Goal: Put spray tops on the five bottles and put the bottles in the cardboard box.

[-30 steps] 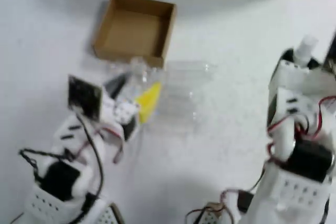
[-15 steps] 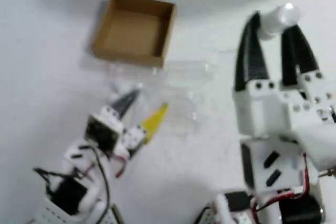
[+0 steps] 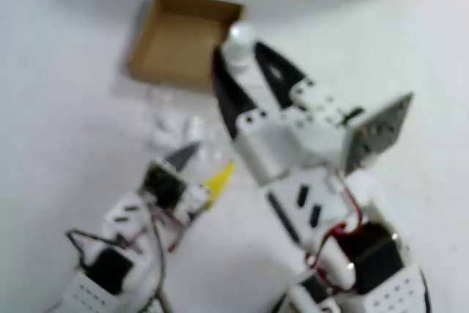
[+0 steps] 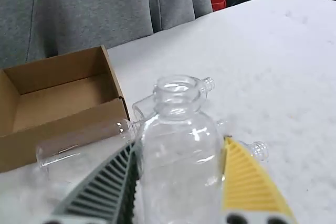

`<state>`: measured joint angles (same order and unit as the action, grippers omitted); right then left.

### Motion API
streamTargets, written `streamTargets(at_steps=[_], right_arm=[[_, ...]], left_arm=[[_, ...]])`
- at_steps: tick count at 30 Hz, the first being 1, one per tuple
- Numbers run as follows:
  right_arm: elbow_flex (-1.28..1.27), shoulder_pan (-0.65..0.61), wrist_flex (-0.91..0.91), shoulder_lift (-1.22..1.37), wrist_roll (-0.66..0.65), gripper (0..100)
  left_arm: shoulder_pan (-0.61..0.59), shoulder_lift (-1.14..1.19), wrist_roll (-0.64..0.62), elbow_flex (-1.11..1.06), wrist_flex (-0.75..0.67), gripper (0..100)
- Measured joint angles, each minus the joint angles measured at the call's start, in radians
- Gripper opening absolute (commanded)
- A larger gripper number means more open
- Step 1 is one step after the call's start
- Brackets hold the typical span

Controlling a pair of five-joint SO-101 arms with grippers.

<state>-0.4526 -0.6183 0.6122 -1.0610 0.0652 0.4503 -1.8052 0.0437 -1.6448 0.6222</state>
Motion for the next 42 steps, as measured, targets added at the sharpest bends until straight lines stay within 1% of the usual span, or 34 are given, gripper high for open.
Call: streamTargets(at_steps=[9, 12, 15, 23, 32, 42], right_arm=[[-0.112, -0.009, 0.003, -0.040, -0.003, 1.6], [-0.144, -0.009, 0.003, -0.057, -0.058, 1.6], [-0.176, -0.009, 0.003, -0.077, -0.081, 1.6], [-0.195, -0.009, -0.015, -0.091, -0.086, 1.6], [-0.319, -0.009, -0.109, -0.091, -0.086, 1.6], [-0.425, -0.015, -0.124, -0.091, -0.075, 1.6]], left_arm=[[0.000, 0.000, 0.000, 0.000, 0.000, 11], [0.000, 0.000, 0.000, 0.000, 0.000, 11], [0.000, 0.000, 0.000, 0.000, 0.000, 11], [0.000, 0.000, 0.000, 0.000, 0.000, 11], [0.000, 0.000, 0.000, 0.000, 0.000, 11], [0.000, 0.000, 0.000, 0.000, 0.000, 11]])
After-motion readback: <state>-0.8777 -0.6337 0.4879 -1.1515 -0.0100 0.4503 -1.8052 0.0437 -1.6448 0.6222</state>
